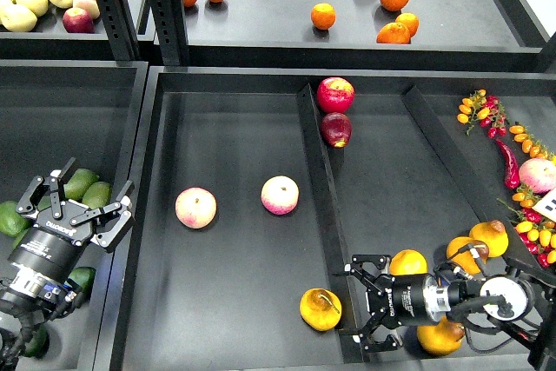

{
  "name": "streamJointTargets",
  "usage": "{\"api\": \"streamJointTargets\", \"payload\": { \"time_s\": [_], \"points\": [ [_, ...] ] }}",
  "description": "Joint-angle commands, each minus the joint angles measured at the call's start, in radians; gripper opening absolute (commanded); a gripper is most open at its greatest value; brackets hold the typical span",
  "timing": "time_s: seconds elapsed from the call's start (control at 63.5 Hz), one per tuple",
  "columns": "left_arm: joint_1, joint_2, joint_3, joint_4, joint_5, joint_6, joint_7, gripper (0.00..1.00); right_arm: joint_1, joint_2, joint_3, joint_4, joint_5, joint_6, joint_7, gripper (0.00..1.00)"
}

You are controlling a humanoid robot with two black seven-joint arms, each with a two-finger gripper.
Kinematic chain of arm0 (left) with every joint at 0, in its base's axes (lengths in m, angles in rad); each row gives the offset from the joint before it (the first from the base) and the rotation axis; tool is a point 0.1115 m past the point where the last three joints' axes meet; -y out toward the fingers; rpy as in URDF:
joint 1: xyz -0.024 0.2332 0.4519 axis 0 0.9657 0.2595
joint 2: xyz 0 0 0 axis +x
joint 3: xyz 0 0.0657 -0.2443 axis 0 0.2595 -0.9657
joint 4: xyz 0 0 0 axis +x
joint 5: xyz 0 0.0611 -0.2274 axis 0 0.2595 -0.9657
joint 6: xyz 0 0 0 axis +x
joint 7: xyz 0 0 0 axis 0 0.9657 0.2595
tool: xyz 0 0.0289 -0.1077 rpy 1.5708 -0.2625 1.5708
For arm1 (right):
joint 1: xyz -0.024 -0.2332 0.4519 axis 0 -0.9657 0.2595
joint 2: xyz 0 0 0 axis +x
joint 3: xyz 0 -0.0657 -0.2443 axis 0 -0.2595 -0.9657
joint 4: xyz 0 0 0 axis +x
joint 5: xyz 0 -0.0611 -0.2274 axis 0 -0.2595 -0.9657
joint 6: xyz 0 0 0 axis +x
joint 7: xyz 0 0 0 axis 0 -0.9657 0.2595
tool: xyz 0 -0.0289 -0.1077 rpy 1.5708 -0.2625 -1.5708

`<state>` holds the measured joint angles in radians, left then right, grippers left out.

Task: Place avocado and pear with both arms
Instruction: 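Lower the right gripper around the yellow pear and close it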

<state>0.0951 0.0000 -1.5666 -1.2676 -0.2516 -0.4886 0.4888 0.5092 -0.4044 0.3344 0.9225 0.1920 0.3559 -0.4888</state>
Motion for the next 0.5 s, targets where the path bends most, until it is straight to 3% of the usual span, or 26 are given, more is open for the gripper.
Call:
{"api": "streamJointTargets", "payload": {
  "time_s": [0.0,0.488],
  "points": [
    [0.0,0.0,0.0,-0.001,0.0,0.0,0.0,0.99,0.0,0.021,-0.001,-0.027,-0.002,0.0,0.0,1.0],
    [0.0,0.0,0.002,-0.003,-0.002,0.0,0.0,0.99,0.0,0.088,-0.003,-0.125,-0.005,0.0,0.0,1.0]
  ]
}}
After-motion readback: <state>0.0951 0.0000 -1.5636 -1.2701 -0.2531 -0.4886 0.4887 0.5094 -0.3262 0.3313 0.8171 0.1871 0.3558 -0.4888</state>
